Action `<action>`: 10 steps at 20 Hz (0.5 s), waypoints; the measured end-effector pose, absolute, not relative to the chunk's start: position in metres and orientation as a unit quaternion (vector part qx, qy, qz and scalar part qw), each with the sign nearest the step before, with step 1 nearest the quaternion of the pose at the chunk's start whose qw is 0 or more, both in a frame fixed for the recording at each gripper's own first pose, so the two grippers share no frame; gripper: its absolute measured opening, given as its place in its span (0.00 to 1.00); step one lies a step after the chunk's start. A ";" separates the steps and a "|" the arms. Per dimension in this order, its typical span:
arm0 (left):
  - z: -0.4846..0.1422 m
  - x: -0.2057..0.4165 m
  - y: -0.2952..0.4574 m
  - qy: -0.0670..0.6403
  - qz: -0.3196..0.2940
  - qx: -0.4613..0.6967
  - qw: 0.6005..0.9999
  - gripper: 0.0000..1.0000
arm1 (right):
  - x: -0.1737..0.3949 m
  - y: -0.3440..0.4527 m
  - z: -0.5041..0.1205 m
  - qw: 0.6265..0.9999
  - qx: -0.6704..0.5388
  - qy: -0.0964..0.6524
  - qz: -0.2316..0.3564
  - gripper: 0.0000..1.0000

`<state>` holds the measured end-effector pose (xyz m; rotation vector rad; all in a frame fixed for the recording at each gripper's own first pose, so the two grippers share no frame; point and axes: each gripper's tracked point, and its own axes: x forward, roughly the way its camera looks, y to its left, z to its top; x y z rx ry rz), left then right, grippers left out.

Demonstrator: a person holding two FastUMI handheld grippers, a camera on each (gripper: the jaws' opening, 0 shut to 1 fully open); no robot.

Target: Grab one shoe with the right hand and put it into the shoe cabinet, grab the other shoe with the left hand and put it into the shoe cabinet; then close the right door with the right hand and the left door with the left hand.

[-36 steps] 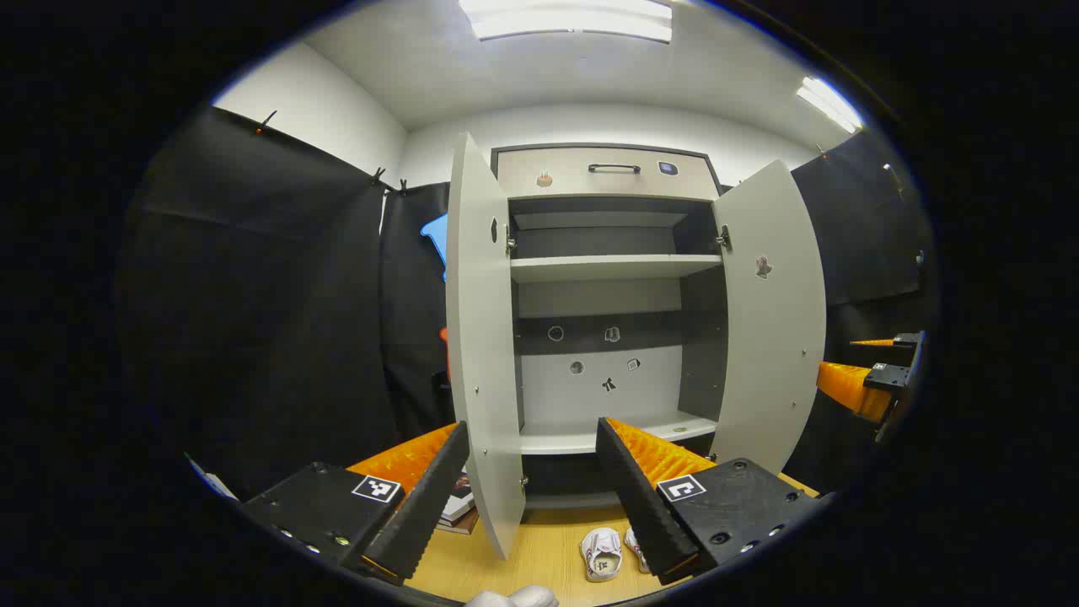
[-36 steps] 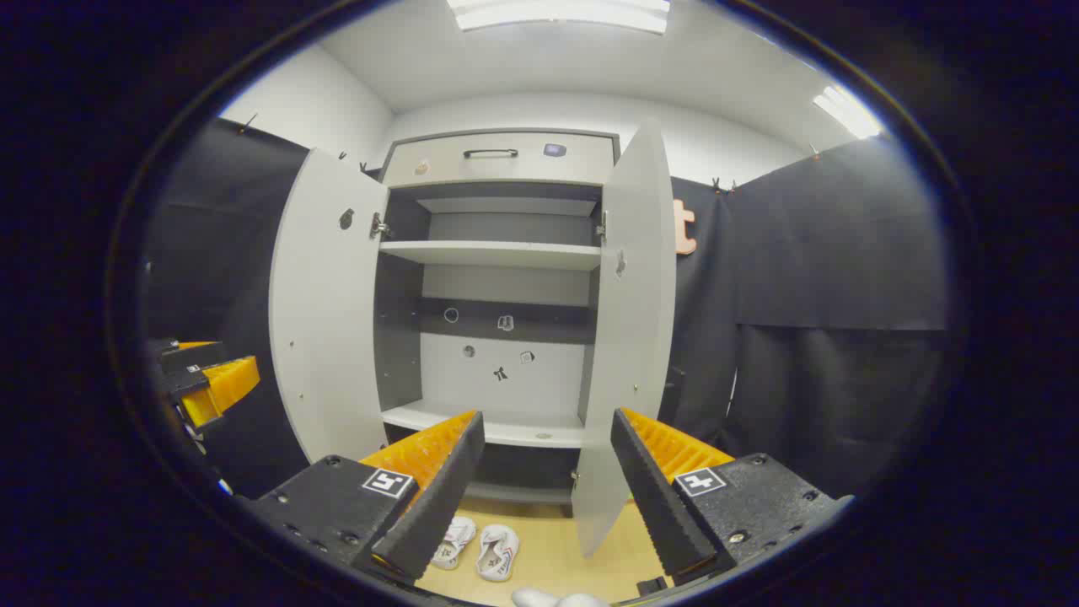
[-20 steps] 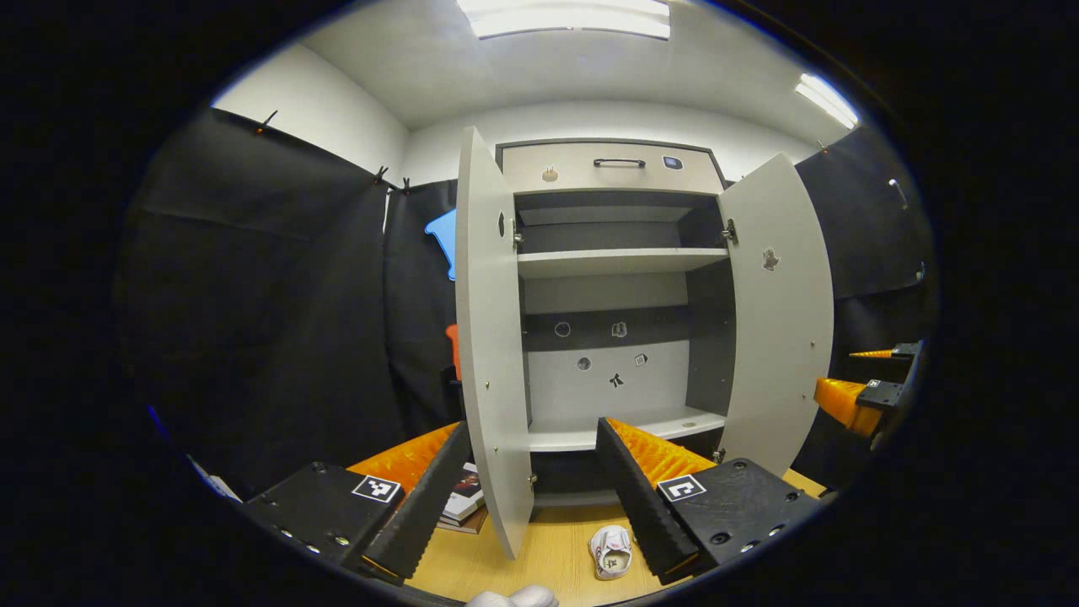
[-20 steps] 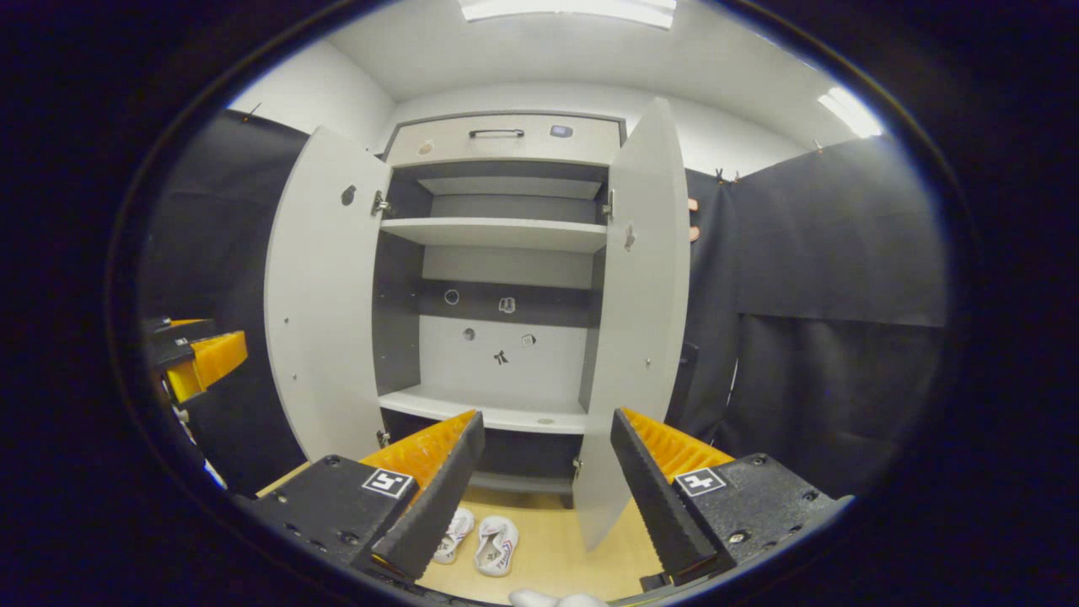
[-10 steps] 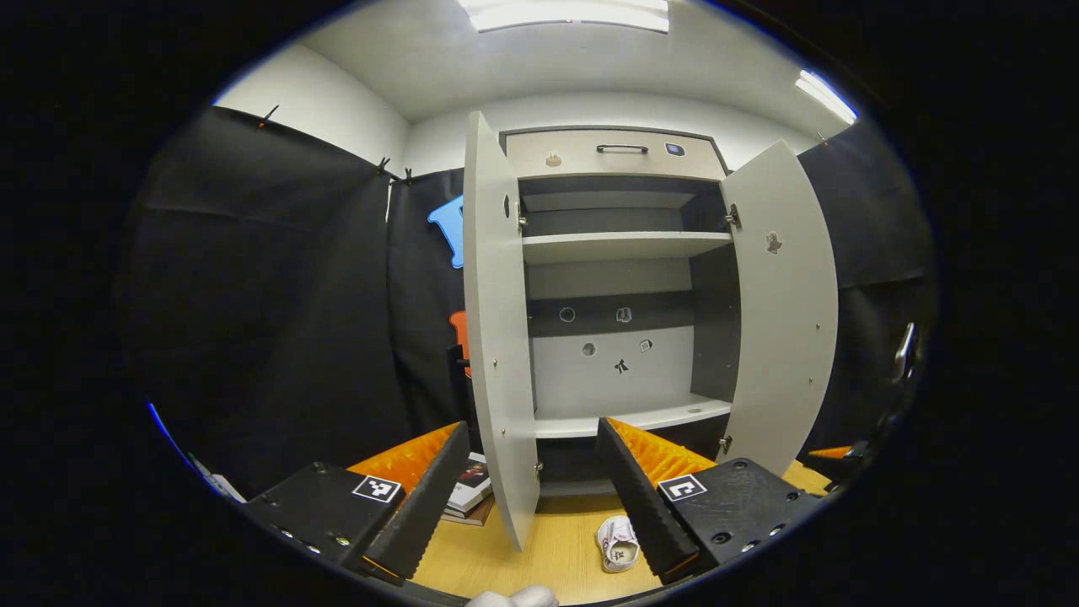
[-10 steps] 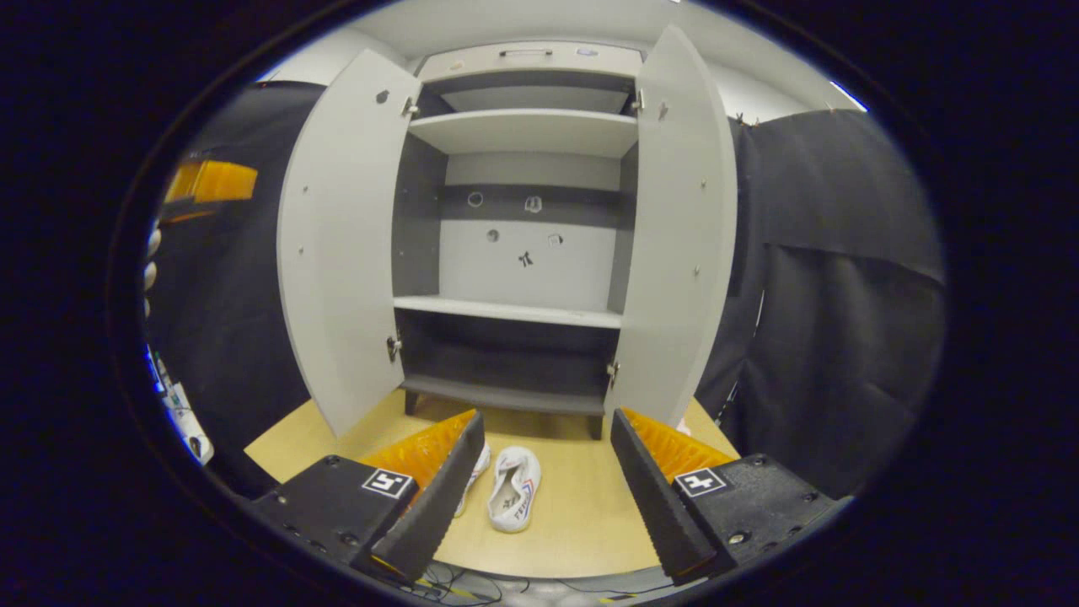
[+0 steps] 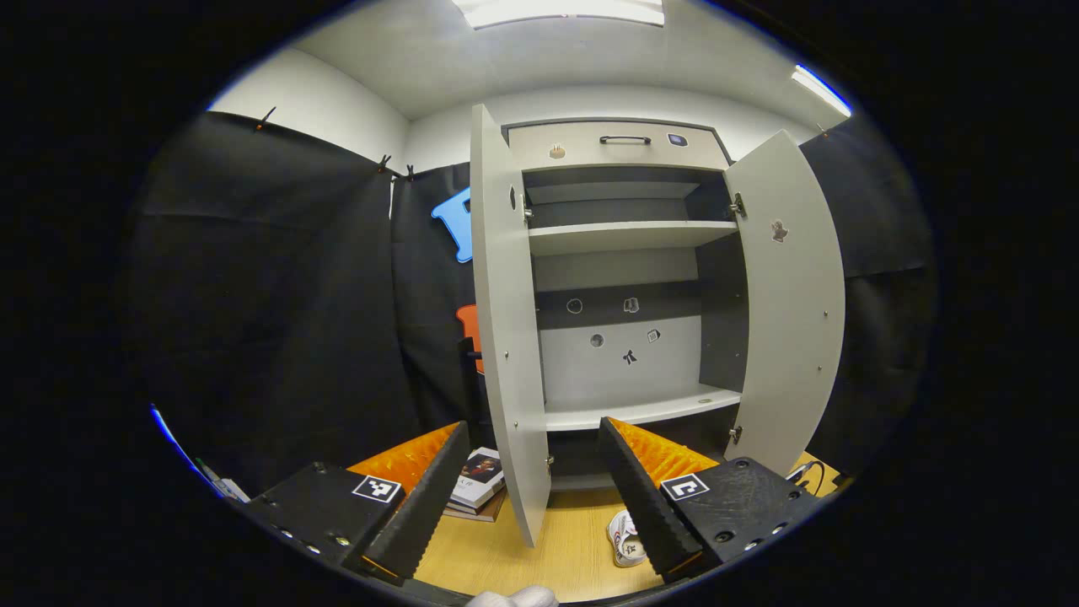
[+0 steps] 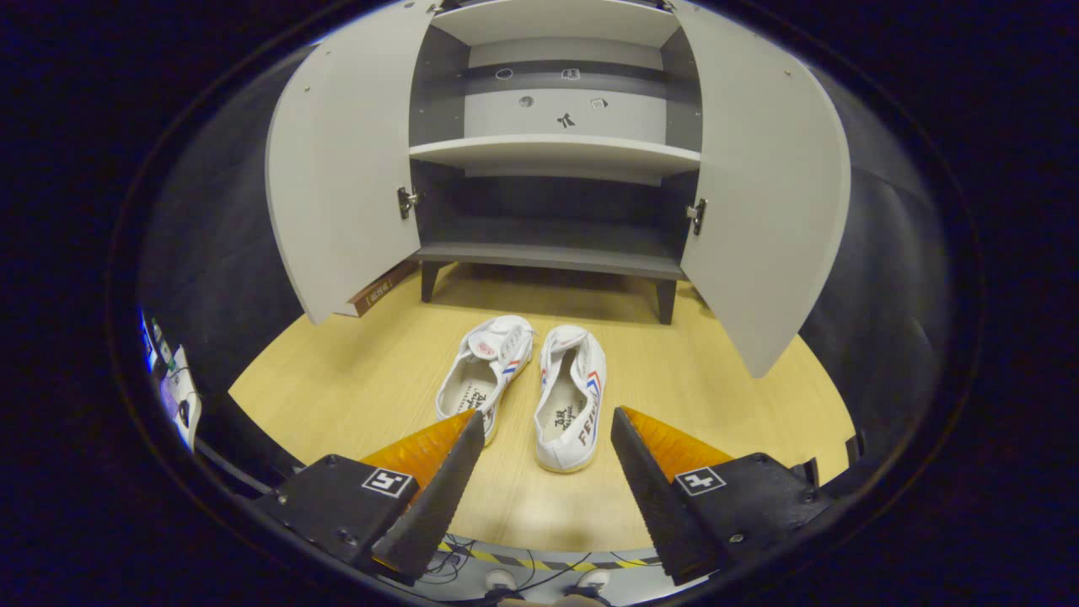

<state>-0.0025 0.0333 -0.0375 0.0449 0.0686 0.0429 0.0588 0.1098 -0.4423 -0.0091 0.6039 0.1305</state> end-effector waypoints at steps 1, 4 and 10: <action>-0.037 -0.003 0.036 0.035 0.025 0.024 0.999 0.96 | 0.067 0.113 -0.453 0.950 -0.002 0.305 0.066 0.98; -0.042 -0.001 0.043 0.041 0.034 0.027 0.998 1.00 | 0.088 0.122 -0.482 0.938 0.030 0.338 0.067 0.98; -0.052 0.010 0.059 0.055 0.053 0.031 0.997 0.96 | 0.133 0.121 -0.512 0.925 0.071 0.371 0.039 0.93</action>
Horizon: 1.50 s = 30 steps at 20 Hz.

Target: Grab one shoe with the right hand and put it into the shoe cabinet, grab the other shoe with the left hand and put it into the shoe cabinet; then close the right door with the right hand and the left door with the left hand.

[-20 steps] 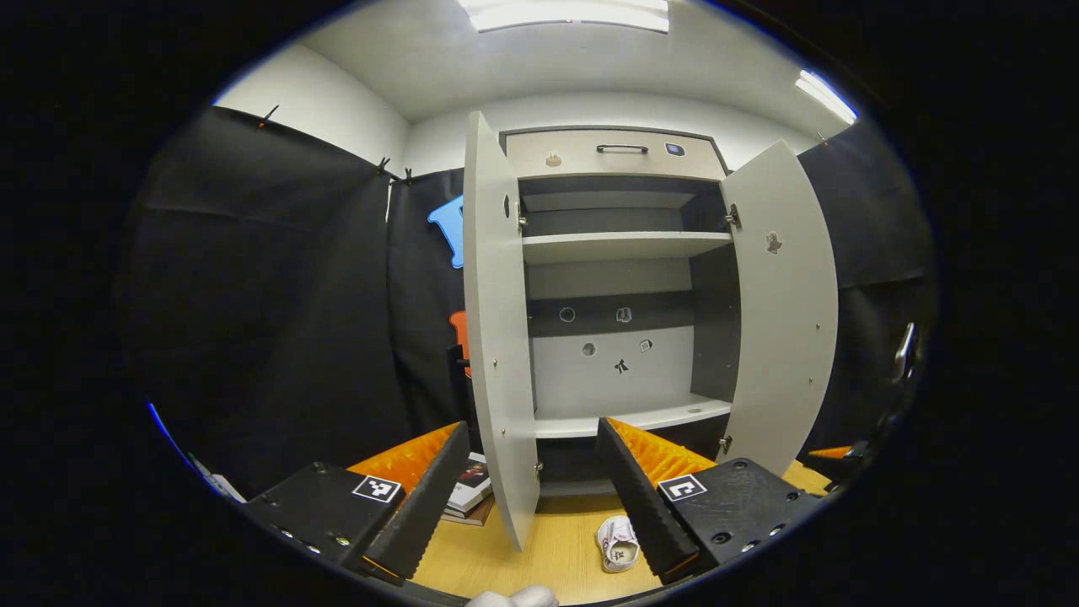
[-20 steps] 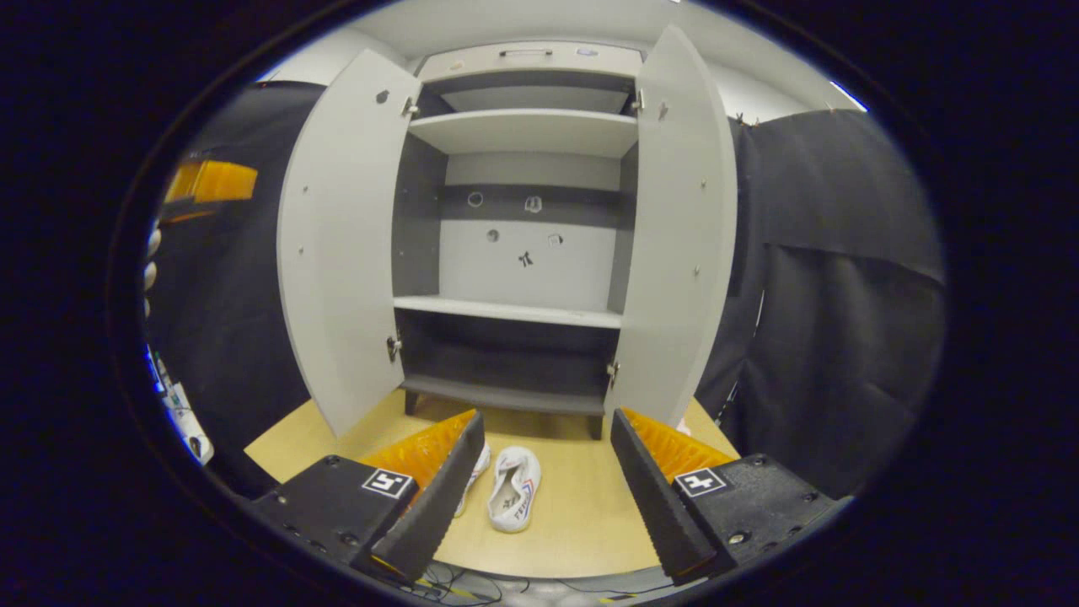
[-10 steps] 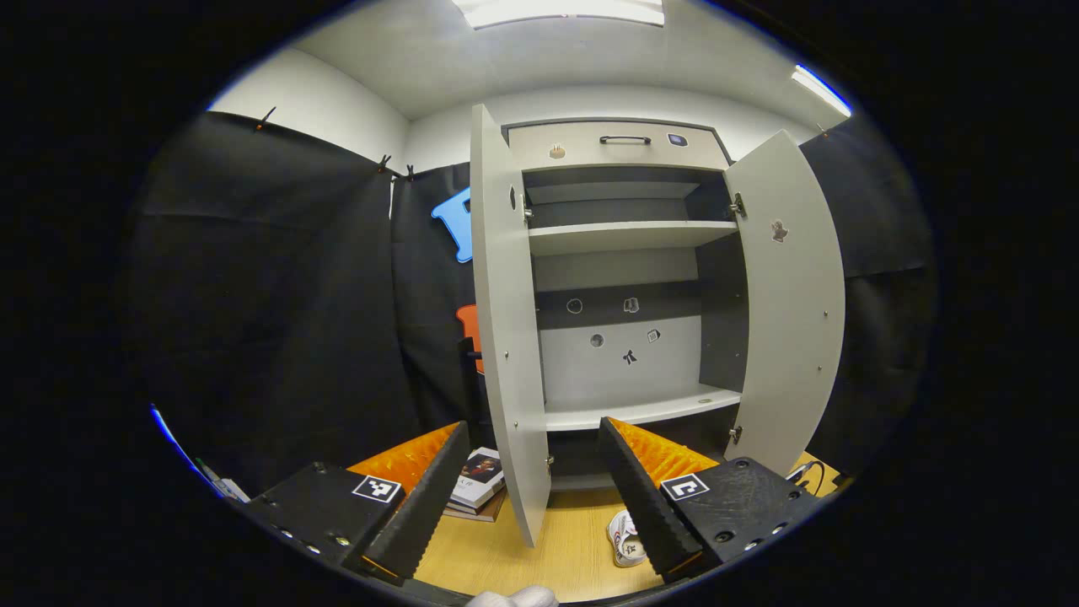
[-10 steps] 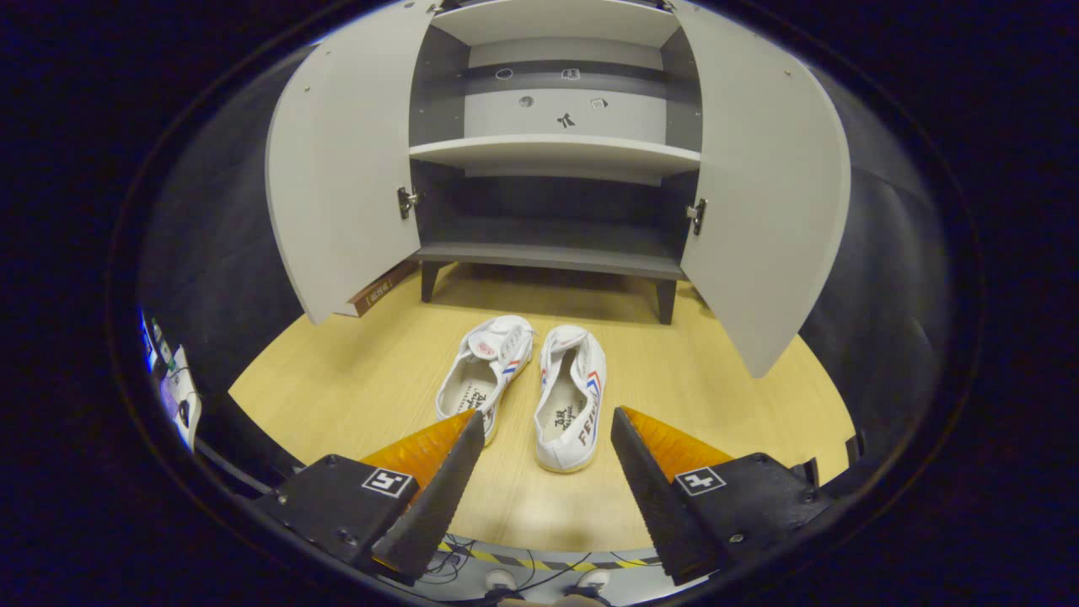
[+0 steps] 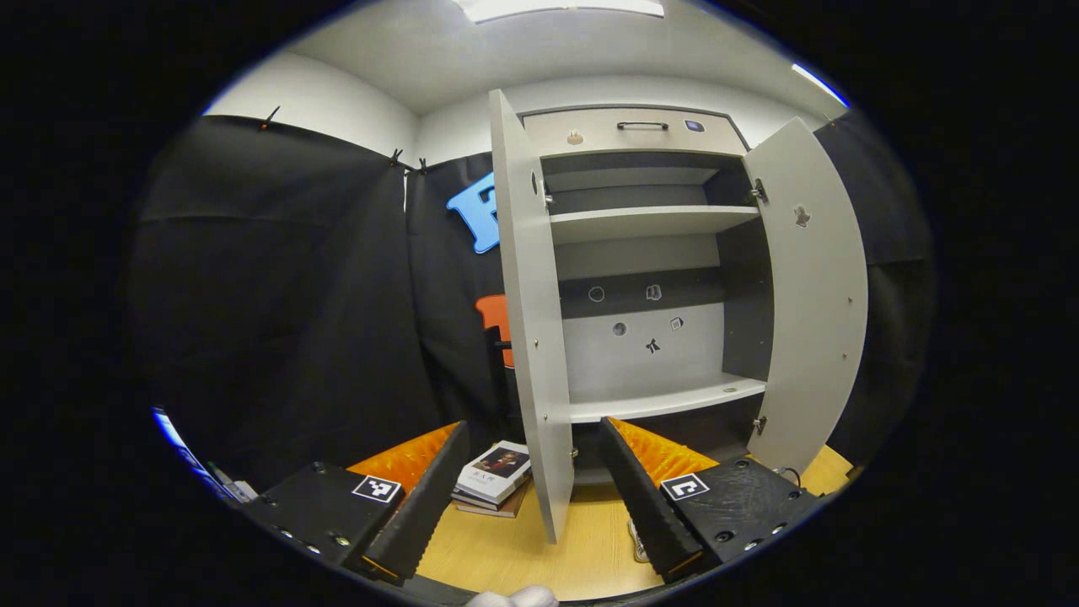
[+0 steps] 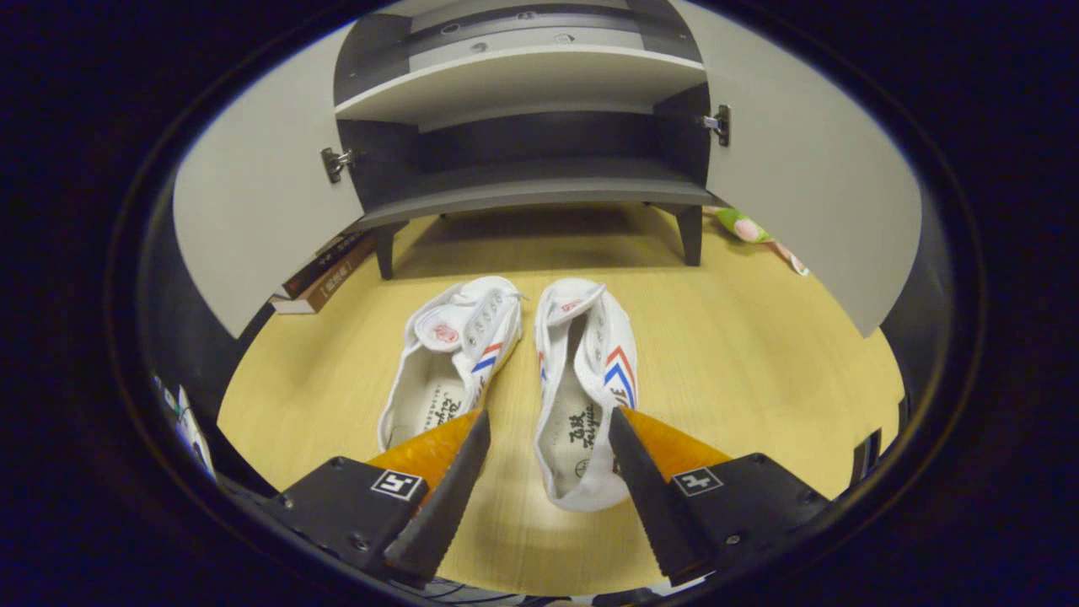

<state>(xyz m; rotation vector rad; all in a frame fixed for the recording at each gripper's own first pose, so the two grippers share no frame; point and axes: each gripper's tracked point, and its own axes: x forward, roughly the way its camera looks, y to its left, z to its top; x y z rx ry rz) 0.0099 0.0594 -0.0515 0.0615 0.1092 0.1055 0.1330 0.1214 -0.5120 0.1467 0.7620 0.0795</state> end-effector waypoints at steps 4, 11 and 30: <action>-0.061 0.014 0.061 0.065 0.056 0.029 0.996 0.96 | 0.132 0.126 -0.499 0.918 0.105 0.380 0.042 0.88; -0.064 0.031 0.064 0.065 0.059 0.018 0.996 0.96 | 0.138 0.142 -0.511 0.911 0.103 0.396 0.059 0.86; -0.073 0.042 0.068 0.072 0.061 0.016 0.995 0.96 | 0.174 0.130 -0.520 0.914 0.142 0.379 0.024 0.75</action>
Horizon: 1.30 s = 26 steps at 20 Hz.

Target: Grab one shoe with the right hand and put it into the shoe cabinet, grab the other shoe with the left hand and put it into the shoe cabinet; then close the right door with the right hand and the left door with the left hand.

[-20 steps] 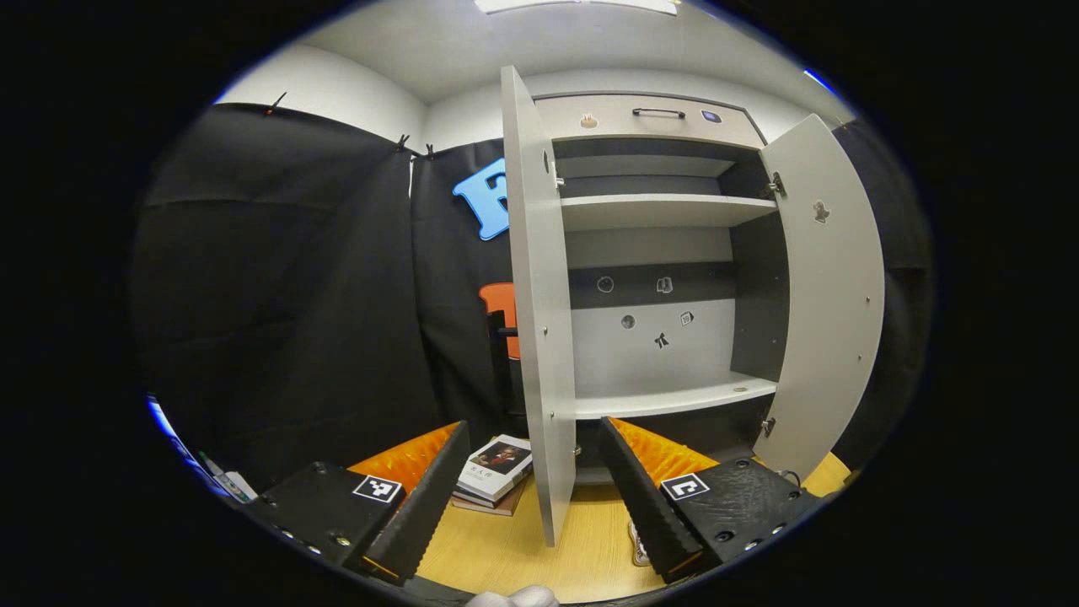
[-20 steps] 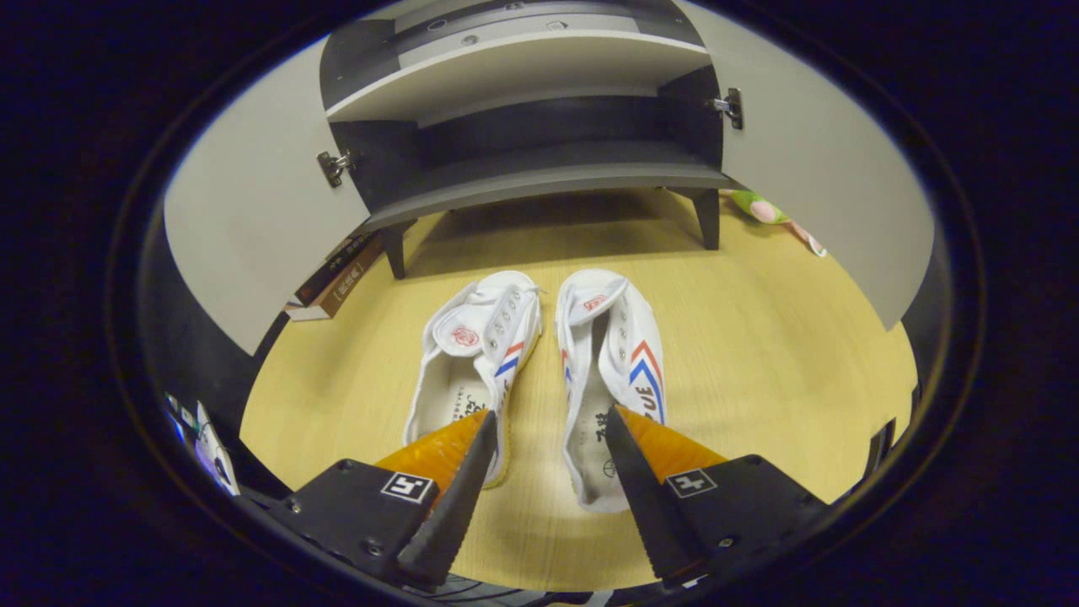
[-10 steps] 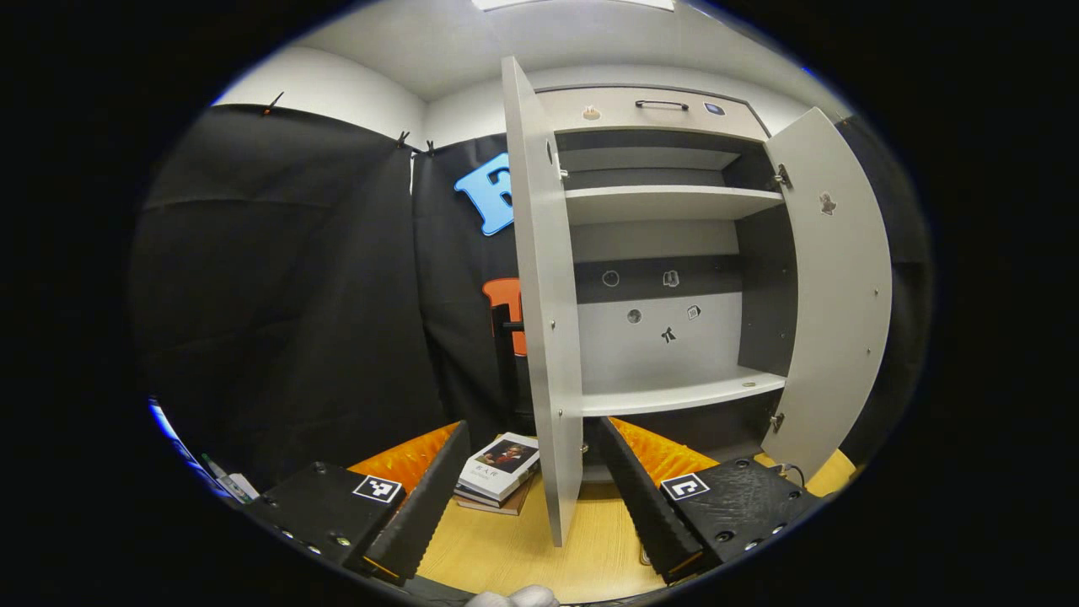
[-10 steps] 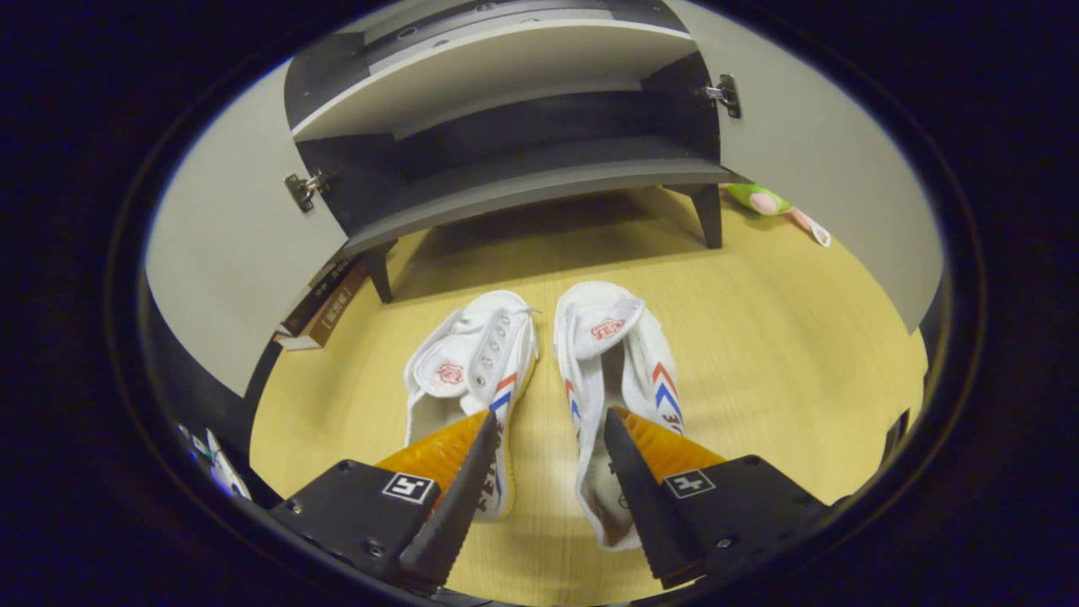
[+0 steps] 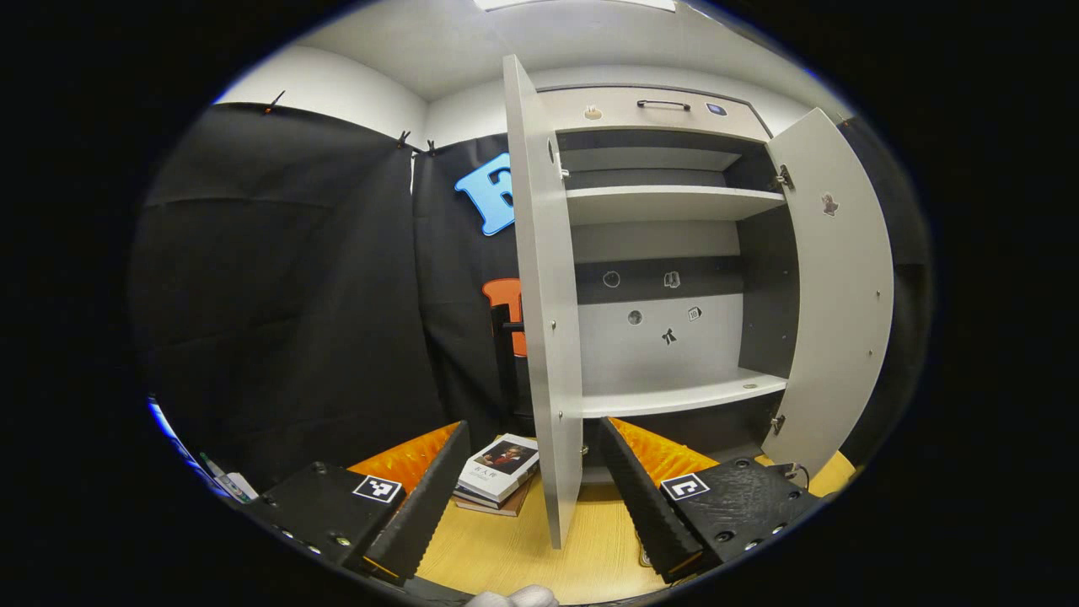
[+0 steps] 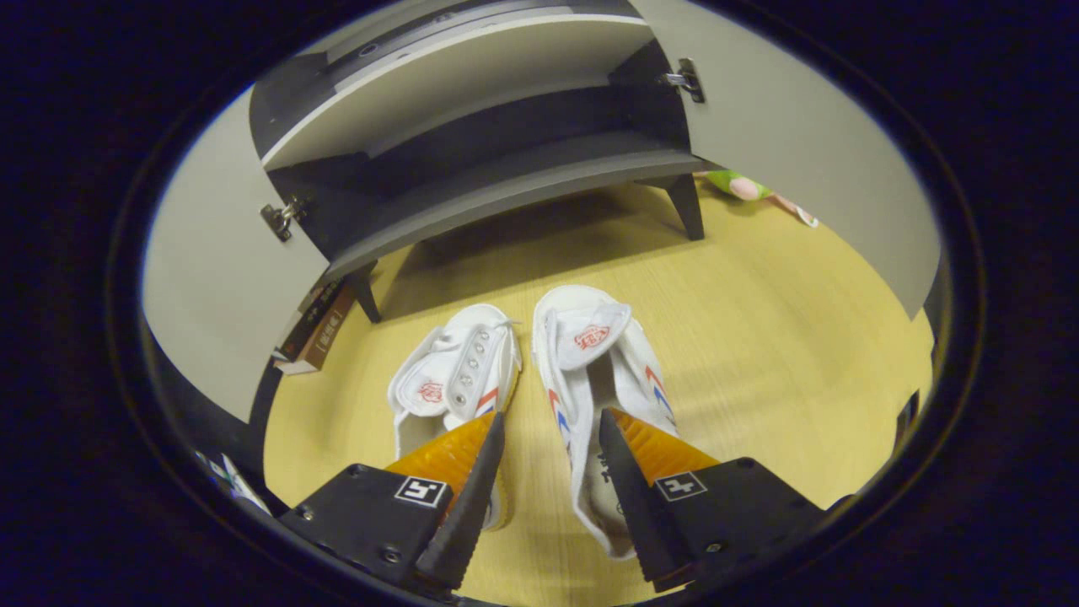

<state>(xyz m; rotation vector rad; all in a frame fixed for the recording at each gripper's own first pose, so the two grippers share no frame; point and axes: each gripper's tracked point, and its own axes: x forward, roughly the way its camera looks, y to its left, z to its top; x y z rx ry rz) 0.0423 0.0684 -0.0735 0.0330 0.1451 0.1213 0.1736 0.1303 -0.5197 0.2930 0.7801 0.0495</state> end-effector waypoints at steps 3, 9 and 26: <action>-0.074 0.043 0.066 0.074 0.058 0.020 0.995 0.96 | 0.184 0.136 -0.525 0.919 0.107 0.379 0.023 0.75; -0.079 0.042 0.066 0.081 0.060 0.025 0.995 0.96 | 0.212 0.124 -0.541 0.921 0.100 0.377 -0.007 0.56; -0.075 0.030 0.075 0.073 0.068 0.019 0.995 0.96 | 0.199 0.115 -0.468 0.948 0.069 0.311 0.024 0.06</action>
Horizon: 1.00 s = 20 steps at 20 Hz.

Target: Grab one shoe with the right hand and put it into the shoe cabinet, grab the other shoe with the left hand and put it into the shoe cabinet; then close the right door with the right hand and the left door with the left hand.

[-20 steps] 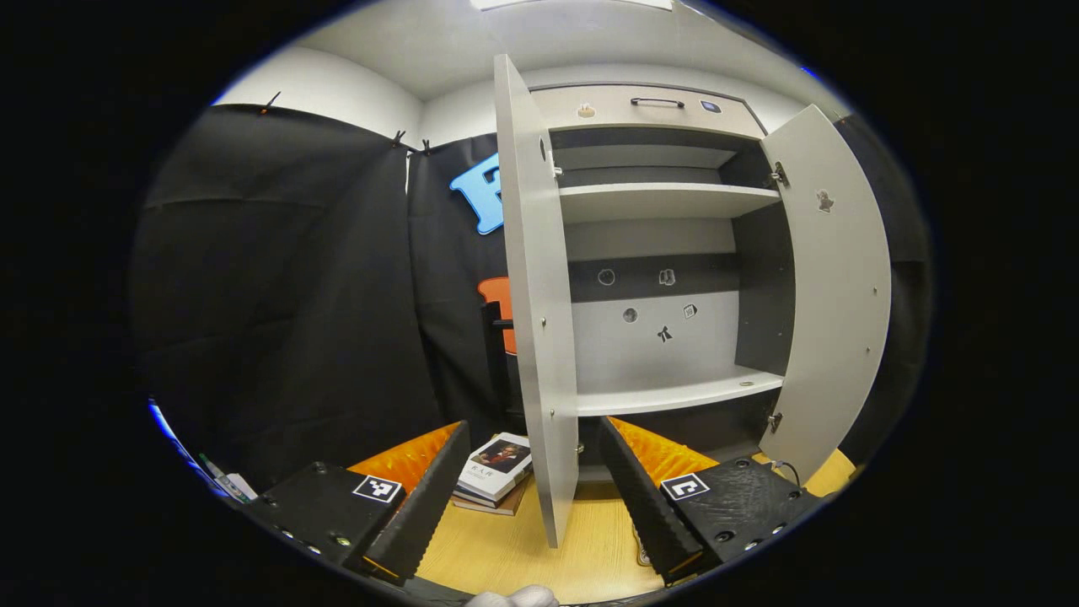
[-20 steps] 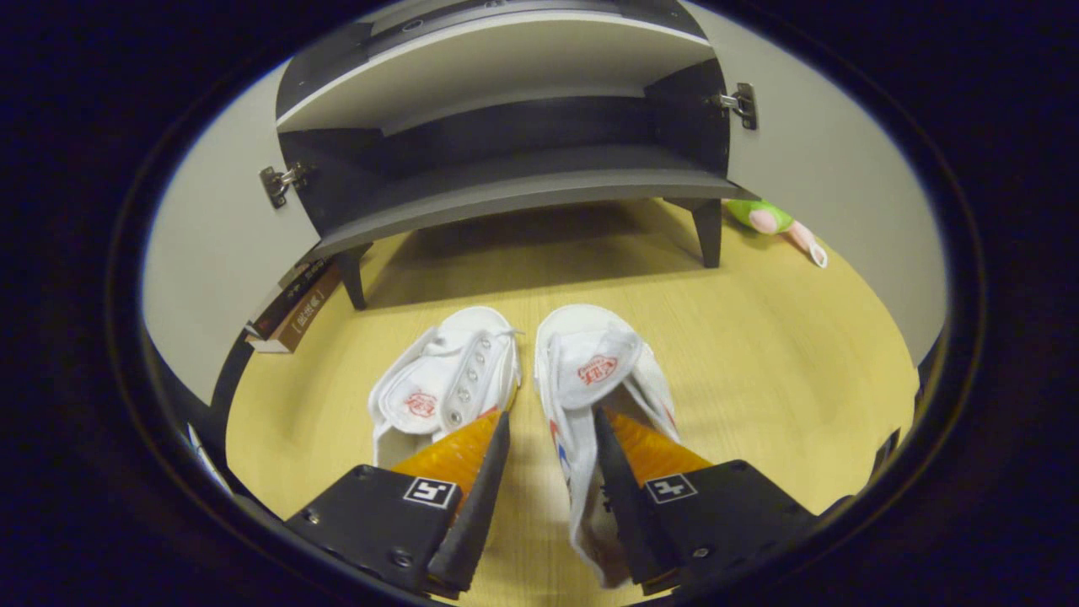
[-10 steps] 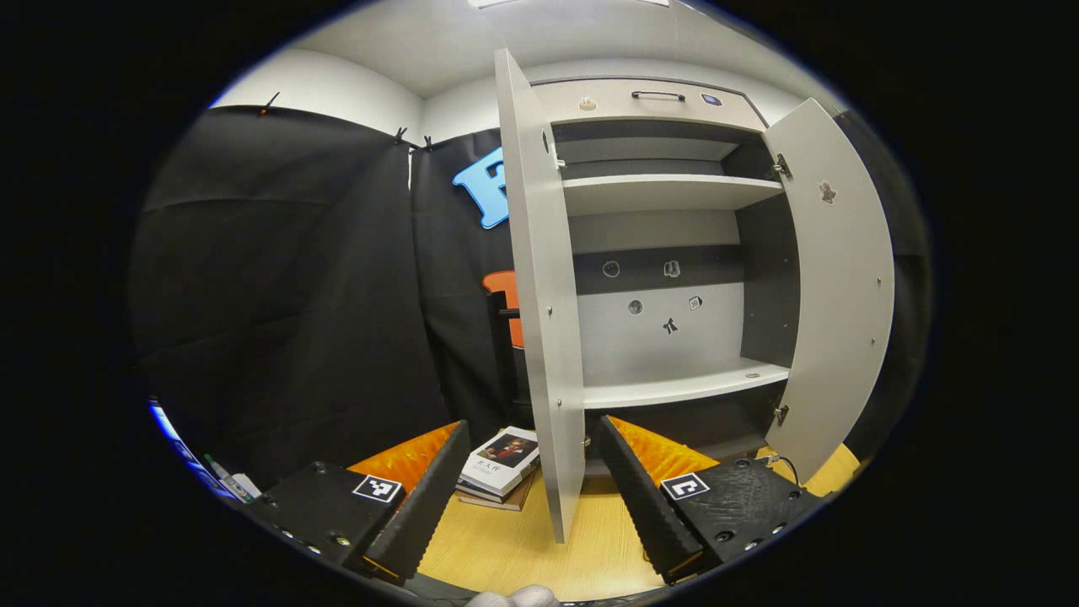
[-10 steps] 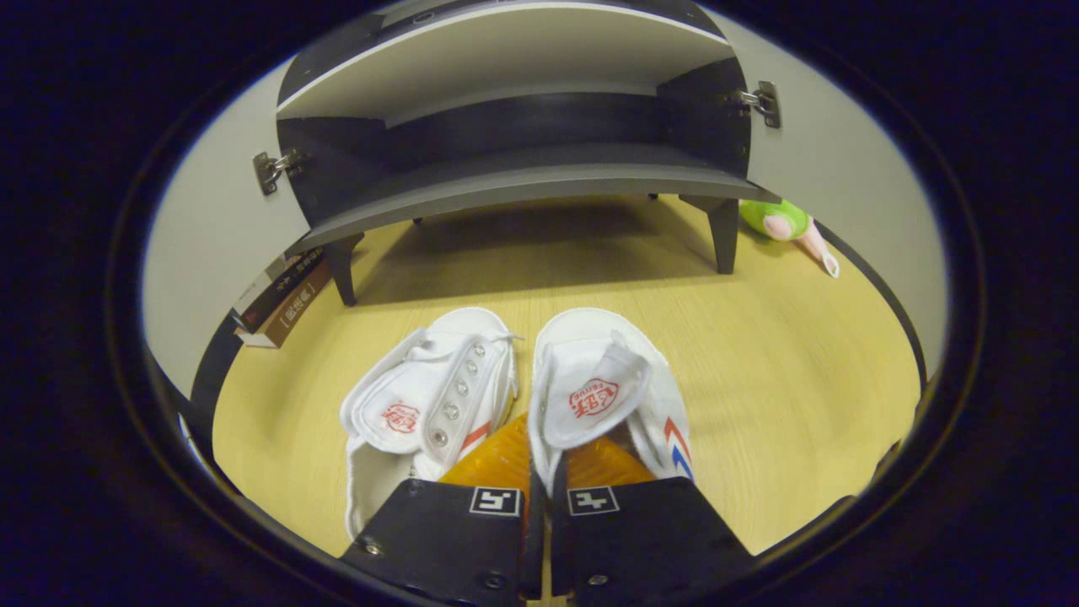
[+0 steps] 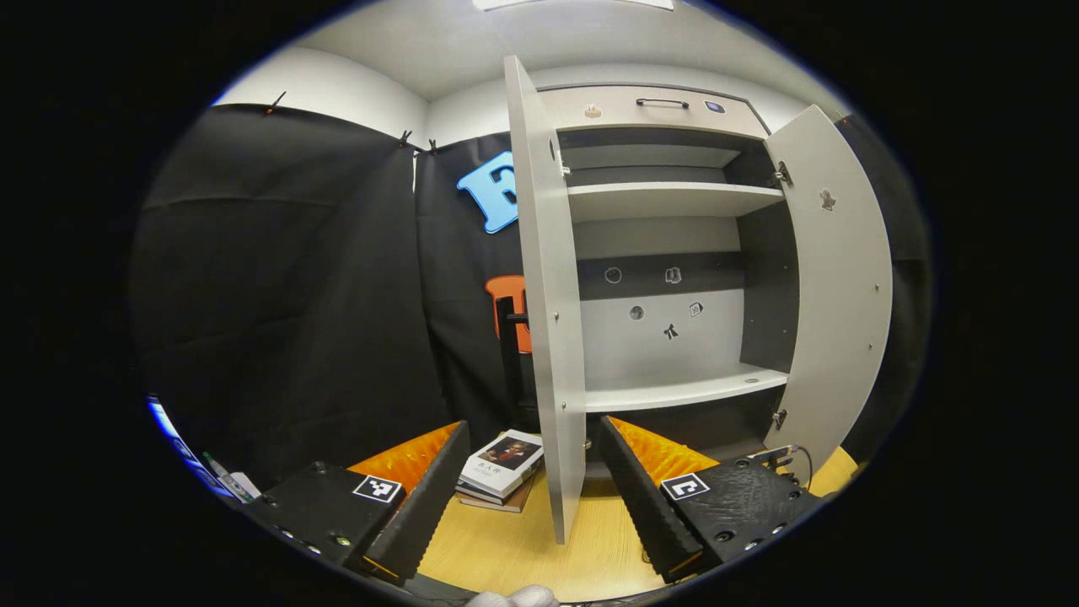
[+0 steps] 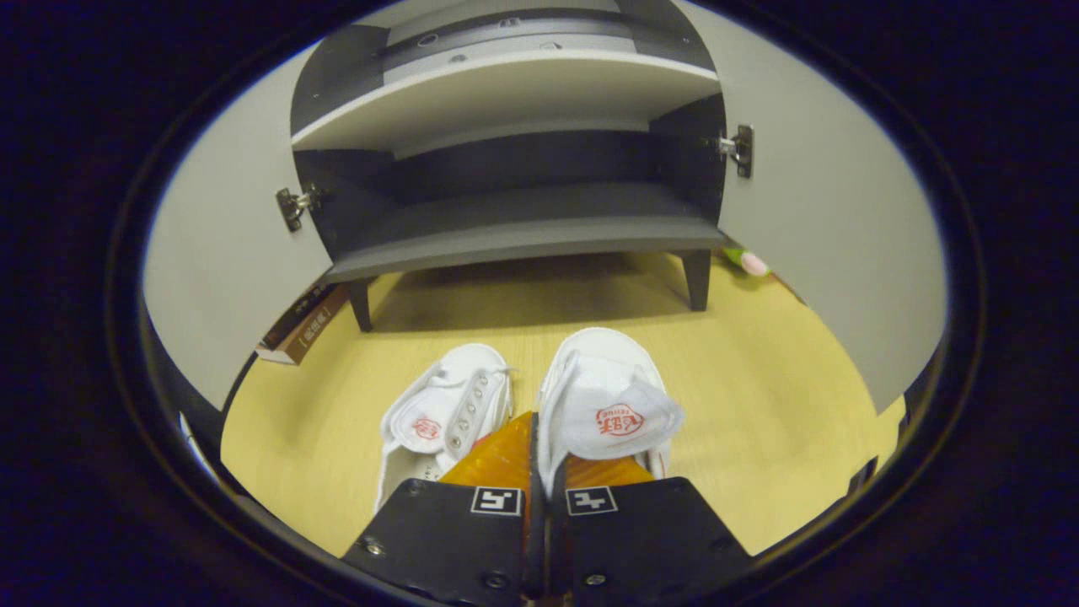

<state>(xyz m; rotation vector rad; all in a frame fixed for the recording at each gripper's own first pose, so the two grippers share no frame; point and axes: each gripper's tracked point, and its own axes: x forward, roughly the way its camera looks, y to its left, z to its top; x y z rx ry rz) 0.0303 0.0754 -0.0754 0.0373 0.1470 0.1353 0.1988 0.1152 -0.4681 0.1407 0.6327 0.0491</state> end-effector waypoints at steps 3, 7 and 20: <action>-0.074 0.027 0.079 0.069 0.065 0.011 0.995 0.96 | 0.197 0.113 -0.414 0.960 0.068 0.268 0.032 0.06; -0.071 0.022 0.083 0.061 0.059 0.002 0.996 0.96 | 0.196 0.110 -0.335 0.974 0.072 0.212 0.035 0.06; -0.058 0.010 0.107 0.042 0.081 -0.022 0.996 0.96 | 0.289 0.096 -0.118 0.995 0.038 0.085 0.032 0.06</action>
